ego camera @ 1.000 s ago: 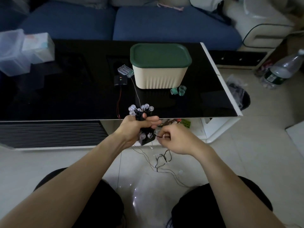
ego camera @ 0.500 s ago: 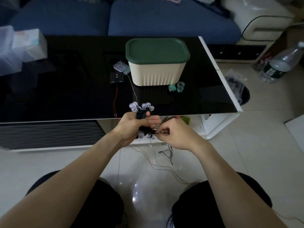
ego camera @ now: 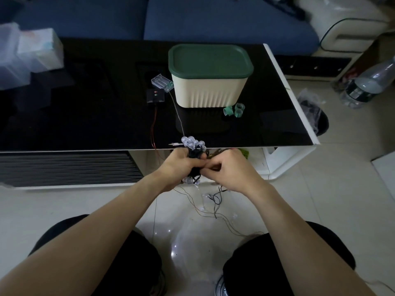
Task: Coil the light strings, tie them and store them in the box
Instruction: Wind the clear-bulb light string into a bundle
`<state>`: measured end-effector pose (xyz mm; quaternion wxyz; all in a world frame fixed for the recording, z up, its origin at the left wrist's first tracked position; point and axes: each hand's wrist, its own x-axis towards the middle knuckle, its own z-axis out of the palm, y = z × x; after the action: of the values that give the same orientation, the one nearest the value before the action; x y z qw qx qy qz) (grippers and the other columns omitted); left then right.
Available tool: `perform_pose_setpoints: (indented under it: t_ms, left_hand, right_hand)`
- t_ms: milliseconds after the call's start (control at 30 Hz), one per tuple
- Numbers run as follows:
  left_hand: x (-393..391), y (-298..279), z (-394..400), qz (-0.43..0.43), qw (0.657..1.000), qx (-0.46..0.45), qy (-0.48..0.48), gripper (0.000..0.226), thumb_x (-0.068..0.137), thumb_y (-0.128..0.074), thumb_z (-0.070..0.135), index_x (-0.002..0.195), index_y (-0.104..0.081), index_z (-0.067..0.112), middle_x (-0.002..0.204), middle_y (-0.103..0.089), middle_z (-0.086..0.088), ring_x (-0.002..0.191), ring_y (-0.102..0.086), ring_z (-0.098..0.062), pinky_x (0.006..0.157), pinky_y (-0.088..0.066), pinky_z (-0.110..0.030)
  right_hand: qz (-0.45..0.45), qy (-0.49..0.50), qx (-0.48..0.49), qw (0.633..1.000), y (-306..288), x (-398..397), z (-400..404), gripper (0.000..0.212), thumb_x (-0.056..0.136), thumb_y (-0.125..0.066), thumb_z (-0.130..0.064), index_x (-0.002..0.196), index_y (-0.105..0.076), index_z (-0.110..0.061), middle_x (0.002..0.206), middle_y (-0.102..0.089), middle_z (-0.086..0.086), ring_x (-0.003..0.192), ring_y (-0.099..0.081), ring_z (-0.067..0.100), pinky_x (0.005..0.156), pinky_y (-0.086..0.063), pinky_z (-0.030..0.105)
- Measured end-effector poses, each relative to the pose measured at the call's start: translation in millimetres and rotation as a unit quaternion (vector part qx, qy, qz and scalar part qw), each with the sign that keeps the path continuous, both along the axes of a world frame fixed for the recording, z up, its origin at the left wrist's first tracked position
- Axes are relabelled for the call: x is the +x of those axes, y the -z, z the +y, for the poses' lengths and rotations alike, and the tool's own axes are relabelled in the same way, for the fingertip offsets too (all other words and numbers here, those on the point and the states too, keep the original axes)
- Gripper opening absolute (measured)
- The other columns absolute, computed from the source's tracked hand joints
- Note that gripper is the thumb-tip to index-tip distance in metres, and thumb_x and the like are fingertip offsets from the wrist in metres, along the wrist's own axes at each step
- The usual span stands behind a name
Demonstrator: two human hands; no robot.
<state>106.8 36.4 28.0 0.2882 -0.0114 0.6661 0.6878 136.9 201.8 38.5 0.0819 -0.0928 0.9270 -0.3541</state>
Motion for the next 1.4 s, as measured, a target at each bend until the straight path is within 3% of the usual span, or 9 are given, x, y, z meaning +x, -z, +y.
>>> perform_pose_setpoints:
  t_ms: [167, 300, 500, 600, 767, 867, 967, 1167, 1400]
  left_hand:
    - [7, 3, 4, -0.036, 0.998, -0.044, 0.042, 0.032, 0.099, -0.055, 0.022, 0.099, -0.069, -0.007, 0.093, -0.071, -0.024, 0.084, -0.068, -0.029, 0.083, -0.054, -0.035]
    - [9, -3, 2, -0.037, 0.99, -0.076, 0.113, 0.048, 0.103, -0.045, 0.033, 0.082, -0.068, -0.004, 0.071, -0.065, -0.022, 0.059, -0.06, -0.027, 0.066, -0.049, -0.034]
    - [2, -13, -3, -0.002, 0.99, -0.109, 0.093, 0.037, 0.095, -0.062, 0.033, 0.072, -0.069, 0.005, 0.061, -0.061, -0.017, 0.053, -0.054, -0.023, 0.056, -0.047, -0.029]
    - [-5, -17, -9, 0.012, 0.992, -0.107, 0.058, 0.036, 0.089, -0.068, 0.032, 0.084, -0.068, -0.004, 0.071, -0.062, -0.027, 0.061, -0.054, -0.03, 0.061, -0.044, -0.037]
    - [-7, -18, -12, 0.019, 0.995, -0.087, 0.052, 0.025, 0.095, -0.063, 0.022, 0.077, -0.063, 0.005, 0.061, -0.061, -0.008, 0.048, -0.051, -0.018, 0.048, -0.043, -0.025]
    - [-5, -21, -11, 0.025, 0.998, -0.057, 0.021, 0.024, 0.097, -0.059, 0.019, 0.077, -0.063, 0.005, 0.061, -0.061, -0.008, 0.047, -0.05, -0.017, 0.05, -0.045, -0.026]
    - [-7, -21, -11, 0.022, 0.999, -0.028, -0.027, 0.024, 0.097, -0.06, 0.018, 0.077, -0.062, 0.005, 0.059, -0.06, -0.007, 0.045, -0.05, -0.016, 0.046, -0.044, -0.023]
    - [-5, -22, -9, 0.013, 0.997, -0.023, -0.073, 0.021, 0.097, -0.06, 0.017, 0.08, -0.059, 0.004, 0.058, -0.058, -0.008, 0.041, -0.048, -0.016, 0.038, -0.037, -0.02]
    - [-1, -19, -5, -0.046, 0.996, -0.007, 0.073, 0.041, 0.102, -0.048, 0.034, 0.085, -0.061, 0.0, 0.066, -0.062, -0.013, 0.051, -0.055, -0.022, 0.057, -0.043, -0.032]
  right_hand:
    - [-0.009, 0.033, 0.008, 0.999, 5, -4, -3, 0.019, 0.067, -0.091, -0.032, 0.069, -0.074, -0.024, 0.061, -0.069, -0.011, 0.06, -0.066, 0.003, 0.065, -0.059, 0.036]
    - [-0.038, 0.004, -0.001, 0.999, 4, -3, -4, 0.029, 0.063, -0.093, -0.039, 0.065, -0.071, -0.02, 0.061, -0.071, -0.006, 0.06, -0.069, 0.007, 0.067, -0.059, 0.042]
    - [-0.086, 0.007, -0.065, 0.994, -2, -9, 4, 0.026, 0.069, -0.09, -0.041, 0.078, -0.069, -0.029, 0.064, -0.067, -0.013, 0.059, -0.061, 0.0, 0.059, -0.049, 0.026]
    - [-0.102, 0.022, -0.092, 0.99, -1, -13, 11, 0.046, 0.068, -0.089, -0.047, 0.1, -0.063, -0.027, 0.067, -0.065, -0.01, 0.061, -0.059, 0.003, 0.062, -0.049, 0.026]
    - [-0.138, 0.001, -0.083, 0.987, -1, -20, 20, 0.013, 0.079, -0.085, -0.031, 0.085, -0.075, -0.024, 0.082, -0.075, -0.001, 0.083, -0.07, 0.025, 0.081, -0.056, 0.046]
    - [-0.138, 0.02, -0.085, 0.987, -3, -21, 23, 0.009, 0.083, -0.081, -0.031, 0.083, -0.078, -0.023, 0.084, -0.076, 0.0, 0.087, -0.07, 0.022, 0.088, -0.056, 0.044]
    - [-0.228, 0.032, -0.164, 0.959, -8, -20, 23, 0.011, 0.089, -0.075, -0.02, 0.095, -0.075, -0.011, 0.085, -0.077, 0.005, 0.087, -0.074, 0.02, 0.094, -0.058, 0.043]
    - [-0.32, 0.019, -0.302, 0.898, -15, -19, 25, 0.018, 0.092, -0.066, 0.002, 0.109, -0.064, -0.004, 0.072, -0.068, 0.012, 0.067, -0.068, 0.024, 0.067, -0.061, 0.04]
    - [-0.191, 0.041, -0.298, 0.934, -7, -19, 19, 0.012, 0.087, -0.074, -0.002, 0.096, -0.076, -0.01, 0.061, -0.062, 0.002, 0.049, -0.049, 0.011, 0.046, -0.039, 0.023]
